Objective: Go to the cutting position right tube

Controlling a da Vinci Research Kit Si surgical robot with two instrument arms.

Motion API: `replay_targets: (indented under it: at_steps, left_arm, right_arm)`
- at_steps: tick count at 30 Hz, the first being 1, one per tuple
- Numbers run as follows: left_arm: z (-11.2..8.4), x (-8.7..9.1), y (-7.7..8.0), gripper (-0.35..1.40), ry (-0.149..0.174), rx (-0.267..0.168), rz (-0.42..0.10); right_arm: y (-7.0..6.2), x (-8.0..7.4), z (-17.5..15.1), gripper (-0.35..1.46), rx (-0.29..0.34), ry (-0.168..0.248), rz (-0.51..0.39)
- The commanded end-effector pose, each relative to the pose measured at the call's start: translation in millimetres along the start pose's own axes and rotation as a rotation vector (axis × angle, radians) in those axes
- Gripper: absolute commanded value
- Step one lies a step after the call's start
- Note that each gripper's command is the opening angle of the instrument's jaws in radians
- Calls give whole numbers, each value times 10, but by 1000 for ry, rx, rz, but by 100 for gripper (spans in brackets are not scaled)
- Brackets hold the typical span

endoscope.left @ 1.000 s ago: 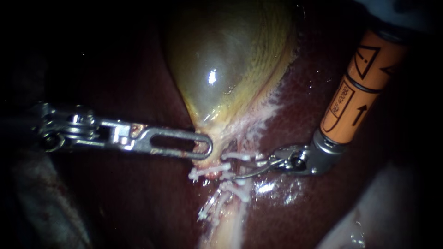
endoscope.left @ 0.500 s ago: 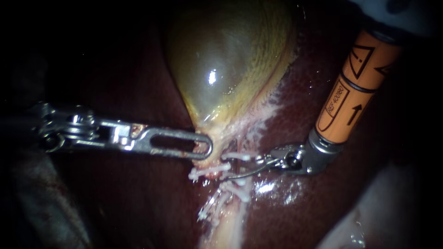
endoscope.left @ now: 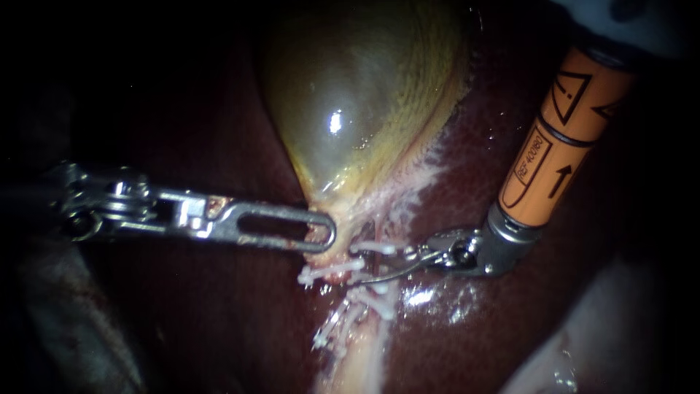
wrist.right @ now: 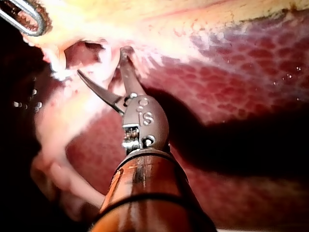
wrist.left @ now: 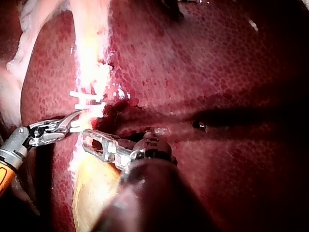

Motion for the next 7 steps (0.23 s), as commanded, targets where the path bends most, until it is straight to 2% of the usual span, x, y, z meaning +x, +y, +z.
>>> replay_targets:
  at_steps: [1, 7]
  left_arm:
    - [0, 0, 0, -35, 0, 0, 0]
    - [0, 0, 0, -35, 0, 0, 0]
  right_arm:
    - [0, 0, 0, 88, 0, 0, 0]
    - [0, 0, 0, 88, 0, 0, 0]
